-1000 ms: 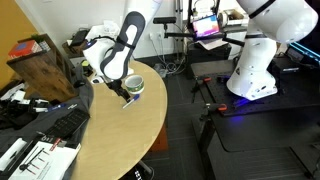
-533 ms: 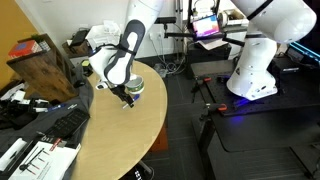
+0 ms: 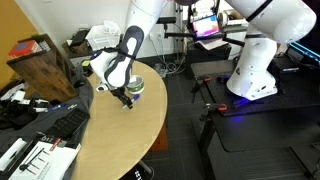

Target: Put the marker in the mug

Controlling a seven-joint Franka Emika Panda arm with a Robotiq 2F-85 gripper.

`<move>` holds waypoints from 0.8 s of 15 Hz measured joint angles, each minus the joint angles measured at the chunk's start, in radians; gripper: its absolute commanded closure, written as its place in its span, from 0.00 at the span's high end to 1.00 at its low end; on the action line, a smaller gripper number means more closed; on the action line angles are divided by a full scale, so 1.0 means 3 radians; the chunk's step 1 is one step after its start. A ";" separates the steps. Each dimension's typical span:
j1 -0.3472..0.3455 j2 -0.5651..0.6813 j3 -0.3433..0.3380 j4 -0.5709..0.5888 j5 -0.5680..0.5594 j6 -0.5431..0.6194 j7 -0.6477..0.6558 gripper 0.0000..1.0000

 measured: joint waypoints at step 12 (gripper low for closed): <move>-0.0061 0.0209 -0.0003 0.0314 0.0006 -0.0006 0.0009 0.00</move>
